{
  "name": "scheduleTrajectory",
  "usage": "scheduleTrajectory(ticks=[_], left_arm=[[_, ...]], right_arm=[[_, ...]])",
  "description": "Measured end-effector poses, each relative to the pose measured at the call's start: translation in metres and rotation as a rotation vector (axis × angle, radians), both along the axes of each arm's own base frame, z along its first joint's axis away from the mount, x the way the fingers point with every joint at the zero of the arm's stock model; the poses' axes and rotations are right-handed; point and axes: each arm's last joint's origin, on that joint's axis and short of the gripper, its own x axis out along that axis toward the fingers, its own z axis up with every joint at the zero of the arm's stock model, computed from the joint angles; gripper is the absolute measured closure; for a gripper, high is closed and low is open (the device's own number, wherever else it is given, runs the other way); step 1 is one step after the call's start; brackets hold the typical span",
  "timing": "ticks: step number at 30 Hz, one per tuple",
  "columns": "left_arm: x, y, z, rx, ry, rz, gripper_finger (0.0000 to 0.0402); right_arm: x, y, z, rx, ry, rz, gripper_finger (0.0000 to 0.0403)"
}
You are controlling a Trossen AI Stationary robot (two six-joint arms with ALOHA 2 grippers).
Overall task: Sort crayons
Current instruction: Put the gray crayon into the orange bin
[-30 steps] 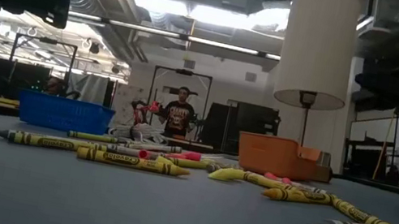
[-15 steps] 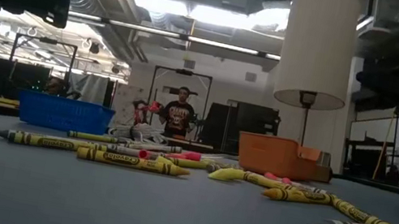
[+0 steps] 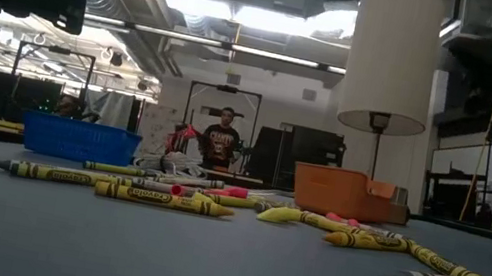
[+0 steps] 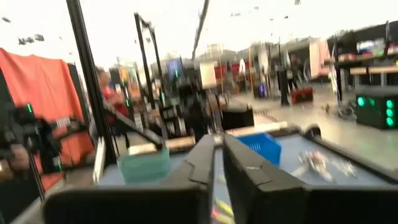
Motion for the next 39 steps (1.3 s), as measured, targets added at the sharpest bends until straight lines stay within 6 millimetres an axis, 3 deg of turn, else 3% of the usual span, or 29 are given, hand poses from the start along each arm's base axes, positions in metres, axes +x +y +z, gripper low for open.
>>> scheduleTrajectory(ticks=[7, 12, 22, 28, 35, 39], left_arm=[[0.0, 0.0, 0.0, 0.0, 0.0, 0.0, 0.0399], [0.0, 0.0, 0.0, -0.038, 0.005, -0.002, 0.0399], [0.0, 0.0, 0.001, -0.051, -0.001, -0.003, 0.0399], [0.0, 0.0, 0.001, -0.052, -0.001, -0.003, 0.0399], [0.0, 0.0, 0.001, -0.051, -0.002, -0.003, 0.0399], [0.0, 0.0, 0.001, -0.051, -0.002, -0.003, 0.0399]], right_arm=[[-0.007, 0.001, 0.033, 0.054, -0.103, 0.05, 0.0268], [0.002, 0.002, 0.055, 0.023, -0.077, 0.092, 0.025], [0.067, 0.004, 0.076, 0.022, 0.204, 0.248, 0.0249], [0.106, 0.005, 0.081, 0.141, 0.454, 0.324, 0.0249], [0.133, 0.029, 0.085, 0.264, 0.803, 0.316, 0.0249], [0.145, 0.047, 0.082, 0.238, 0.902, 0.255, 0.0249]])
